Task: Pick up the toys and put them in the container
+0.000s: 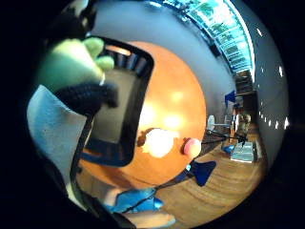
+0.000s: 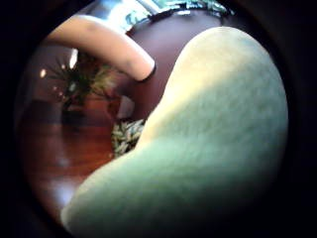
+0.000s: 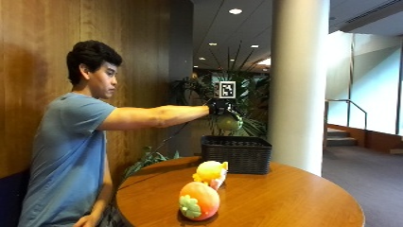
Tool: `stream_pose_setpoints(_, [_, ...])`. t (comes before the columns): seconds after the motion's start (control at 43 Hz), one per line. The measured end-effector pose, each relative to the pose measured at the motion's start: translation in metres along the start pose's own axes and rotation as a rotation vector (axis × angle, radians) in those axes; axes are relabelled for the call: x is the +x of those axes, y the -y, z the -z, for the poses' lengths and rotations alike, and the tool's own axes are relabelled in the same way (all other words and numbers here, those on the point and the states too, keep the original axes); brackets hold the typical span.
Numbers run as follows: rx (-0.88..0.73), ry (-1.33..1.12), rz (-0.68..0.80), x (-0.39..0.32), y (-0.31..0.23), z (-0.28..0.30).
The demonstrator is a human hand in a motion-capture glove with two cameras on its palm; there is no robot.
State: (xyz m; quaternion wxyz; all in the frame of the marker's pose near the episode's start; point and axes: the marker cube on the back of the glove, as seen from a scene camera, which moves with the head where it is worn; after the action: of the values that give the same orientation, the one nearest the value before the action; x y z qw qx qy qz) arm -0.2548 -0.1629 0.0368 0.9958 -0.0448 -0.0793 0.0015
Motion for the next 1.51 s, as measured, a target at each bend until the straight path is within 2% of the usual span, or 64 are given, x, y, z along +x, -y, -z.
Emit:
stream_pose_setpoints(0.07, [-0.034, -0.029, 0.037, 0.008, -0.001, -0.007])
stream_pose_setpoints(0.256, [-0.026, 0.105, 0.209, 0.002, -0.007, -0.007])
stream_pose_setpoints(0.372, [-0.017, 0.014, 0.025, 0.019, -0.002, -0.006])
stream_pose_setpoints(0.418, [-0.015, -0.037, -0.007, 0.028, -0.002, -0.005])
stream_pose_setpoints(0.581, [0.021, 0.034, -0.003, 0.030, -0.009, 0.012])
stream_pose_setpoints(0.674, [0.022, -0.080, 0.022, 0.041, -0.019, 0.019])
stream_pose_setpoints(0.836, [0.000, -0.243, 0.054, 0.012, -0.028, 0.031])
stream_pose_setpoints(0.976, [-0.002, -0.230, 0.039, 0.055, -0.056, 0.056])
stream_pose_setpoints(1.115, [0.033, -0.276, -0.054, 0.096, -0.075, 0.076])
stream_pose_setpoints(1.208, [0.064, -0.171, -0.137, 0.111, -0.083, 0.088])
stream_pose_setpoints(1.324, [0.080, -0.135, -0.170, 0.131, -0.092, 0.096])
stream_pose_setpoints(1.51, [0.055, -0.264, -0.176, 0.180, -0.118, 0.098])
